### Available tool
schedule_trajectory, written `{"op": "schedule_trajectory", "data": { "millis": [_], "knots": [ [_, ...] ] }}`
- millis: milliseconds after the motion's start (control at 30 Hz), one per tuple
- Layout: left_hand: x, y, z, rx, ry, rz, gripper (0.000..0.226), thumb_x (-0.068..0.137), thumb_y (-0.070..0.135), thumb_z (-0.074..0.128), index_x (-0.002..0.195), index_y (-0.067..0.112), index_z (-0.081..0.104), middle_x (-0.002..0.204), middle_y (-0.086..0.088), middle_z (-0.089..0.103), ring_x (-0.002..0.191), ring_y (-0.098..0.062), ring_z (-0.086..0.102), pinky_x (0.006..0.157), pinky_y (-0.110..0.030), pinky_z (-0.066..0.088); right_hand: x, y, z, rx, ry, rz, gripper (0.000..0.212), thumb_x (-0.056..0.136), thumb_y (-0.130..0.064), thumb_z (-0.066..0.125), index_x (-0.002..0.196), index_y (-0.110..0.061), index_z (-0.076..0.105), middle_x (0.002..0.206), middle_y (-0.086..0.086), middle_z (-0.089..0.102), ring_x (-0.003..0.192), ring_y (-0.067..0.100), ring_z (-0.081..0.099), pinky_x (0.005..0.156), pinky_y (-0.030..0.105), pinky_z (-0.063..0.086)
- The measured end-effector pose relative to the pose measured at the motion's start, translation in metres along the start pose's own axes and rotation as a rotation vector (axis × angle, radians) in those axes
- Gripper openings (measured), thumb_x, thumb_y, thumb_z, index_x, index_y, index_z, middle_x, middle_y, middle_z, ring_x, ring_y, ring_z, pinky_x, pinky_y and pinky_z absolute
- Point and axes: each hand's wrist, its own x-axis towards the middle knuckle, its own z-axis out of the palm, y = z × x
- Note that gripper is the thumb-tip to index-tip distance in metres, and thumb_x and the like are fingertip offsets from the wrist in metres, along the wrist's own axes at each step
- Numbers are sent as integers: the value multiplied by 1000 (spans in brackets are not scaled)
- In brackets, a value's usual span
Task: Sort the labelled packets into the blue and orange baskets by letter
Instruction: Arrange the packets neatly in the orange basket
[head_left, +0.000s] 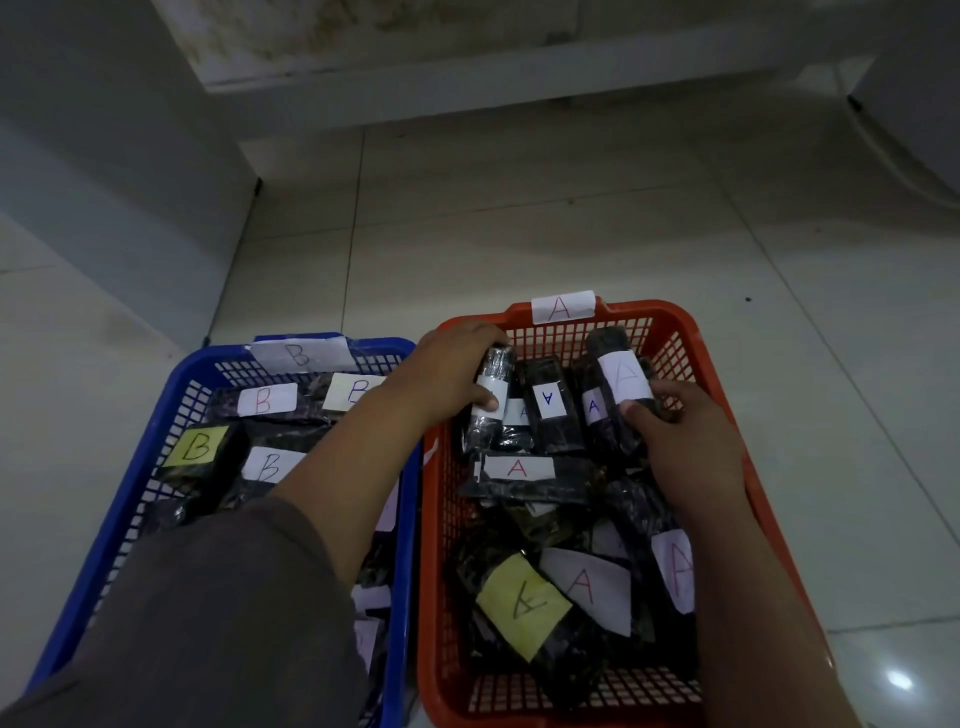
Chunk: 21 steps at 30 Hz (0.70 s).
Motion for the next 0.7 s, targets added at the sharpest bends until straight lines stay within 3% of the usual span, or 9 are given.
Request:
{"op": "schedule_trajectory", "data": {
  "millis": [67, 133, 200, 267, 467, 700],
  "knots": [
    [-4, 0, 1, 1, 54, 4, 69, 70, 25, 80, 132, 23, 49, 137, 3, 46, 126, -16, 40, 104, -31, 30, 1, 1, -1, -2, 3, 0, 34, 88, -25, 62, 120, -15, 60, 110, 1, 63, 87, 10, 53, 55, 12, 30],
    [-10, -1, 3, 144, 132, 19, 60, 72, 33, 76, 128, 27, 54, 137, 7, 46, 126, -15, 37, 102, -32, 23, 0, 1, 0, -7, -11, -6, 34, 88, -26, 62, 120, -16, 60, 108, -1, 62, 88, 9, 53, 56, 11, 32],
    [-15, -4, 6, 222, 162, 6, 55, 74, 39, 73, 126, 31, 54, 134, 10, 47, 125, -13, 34, 99, -32, 19, 0, 1, 3, 1, -34, -18, 33, 87, -25, 63, 119, -16, 59, 112, 1, 63, 93, 13, 56, 66, 19, 42],
    [-19, -7, 8, 197, 143, -23, 58, 76, 41, 71, 130, 35, 49, 136, 9, 46, 127, -13, 33, 99, -33, 19, 0, 1, 7, -8, -54, -18, 36, 86, -24, 65, 120, -16, 58, 115, 4, 63, 96, 15, 58, 75, 27, 45],
    [-10, 1, 10, 200, -28, 21, 52, 83, 34, 66, 132, 38, 48, 148, 5, 28, 137, -17, 16, 105, -38, 13, -2, 2, 8, -24, -33, -23, 42, 86, -21, 66, 126, -14, 56, 119, 6, 62, 102, 19, 59, 79, 26, 43],
    [-4, 29, 24, 130, 19, 60, 49, 86, 35, 63, 132, 25, 51, 130, 1, 46, 124, -19, 37, 102, -33, 29, 1, 3, 6, 19, 9, -8, 38, 85, -22, 67, 121, -16, 58, 115, 8, 64, 91, 15, 57, 71, 24, 42]
  ]
}}
